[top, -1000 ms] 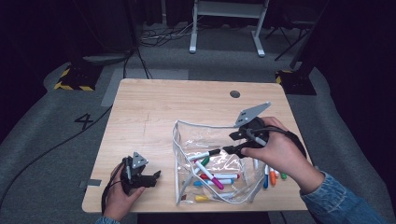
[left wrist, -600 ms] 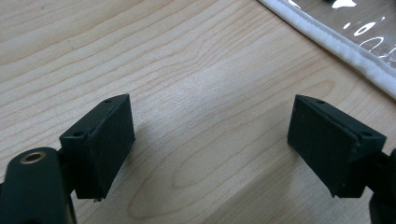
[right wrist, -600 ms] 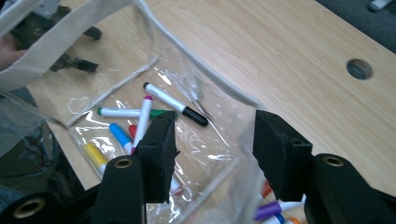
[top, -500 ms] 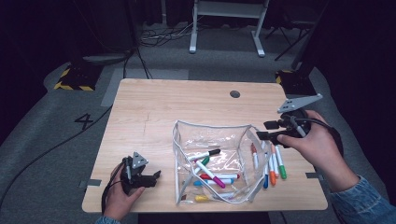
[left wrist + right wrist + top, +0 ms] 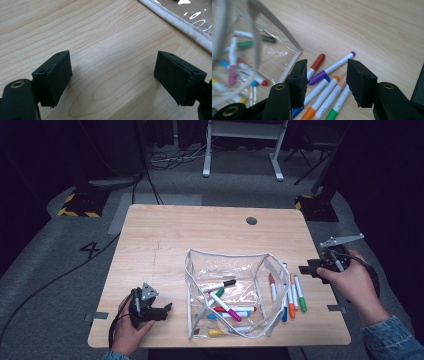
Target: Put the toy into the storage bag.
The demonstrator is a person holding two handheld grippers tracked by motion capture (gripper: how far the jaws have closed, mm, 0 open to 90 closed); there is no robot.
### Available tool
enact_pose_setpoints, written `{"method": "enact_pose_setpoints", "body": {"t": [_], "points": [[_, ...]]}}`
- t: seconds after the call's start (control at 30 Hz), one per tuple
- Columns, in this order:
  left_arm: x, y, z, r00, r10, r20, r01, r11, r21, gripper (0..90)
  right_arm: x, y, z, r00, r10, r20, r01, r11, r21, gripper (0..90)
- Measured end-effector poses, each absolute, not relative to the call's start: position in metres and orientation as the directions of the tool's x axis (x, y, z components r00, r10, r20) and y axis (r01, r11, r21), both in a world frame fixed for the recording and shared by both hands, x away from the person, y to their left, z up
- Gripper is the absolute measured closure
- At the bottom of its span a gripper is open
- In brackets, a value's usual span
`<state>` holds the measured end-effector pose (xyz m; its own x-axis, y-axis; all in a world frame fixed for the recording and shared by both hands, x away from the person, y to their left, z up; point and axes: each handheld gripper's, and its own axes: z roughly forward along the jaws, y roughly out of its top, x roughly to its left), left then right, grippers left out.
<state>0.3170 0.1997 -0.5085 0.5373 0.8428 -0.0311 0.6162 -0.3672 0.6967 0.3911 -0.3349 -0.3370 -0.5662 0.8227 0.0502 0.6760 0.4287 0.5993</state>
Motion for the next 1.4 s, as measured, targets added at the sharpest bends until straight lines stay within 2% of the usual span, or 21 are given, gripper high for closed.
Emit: {"method": "enact_pose_setpoints", "body": {"t": [0.27,0.63,0.77,0.9,1.13,1.4], "points": [[0.317,0.2,-0.509,0.537,0.843,-0.031,0.616,-0.368,0.697,15.0,0.4,-0.361,-0.388,-0.48,0.875,0.067,0.755,0.373,0.539,53.8],[0.317,0.2,-0.509,0.537,0.843,-0.03,0.616,-0.368,0.697,15.0,0.402,-0.368,-0.452,-0.436,0.893,0.111,0.822,0.345,0.453,54.3],[0.317,0.2,-0.509,0.537,0.843,-0.03,0.616,-0.368,0.697,15.0,0.405,-0.37,-0.466,-0.43,0.898,0.097,0.835,0.354,0.422,61.1],[0.317,0.2,-0.509,0.537,0.843,-0.03,0.616,-0.368,0.697,15.0,0.407,-0.373,-0.469,-0.39,0.919,0.066,0.855,0.334,0.397,76.6],[0.317,0.2,-0.509,0.538,0.843,-0.03,0.616,-0.368,0.696,15.0,0.407,-0.378,-0.465,-0.332,0.941,0.072,0.868,0.274,0.414,77.1],[0.317,0.2,-0.509,0.538,0.843,-0.03,0.616,-0.368,0.696,15.0,0.403,-0.378,-0.43,-0.365,0.927,0.085,0.838,0.288,0.463,77.2]]}}
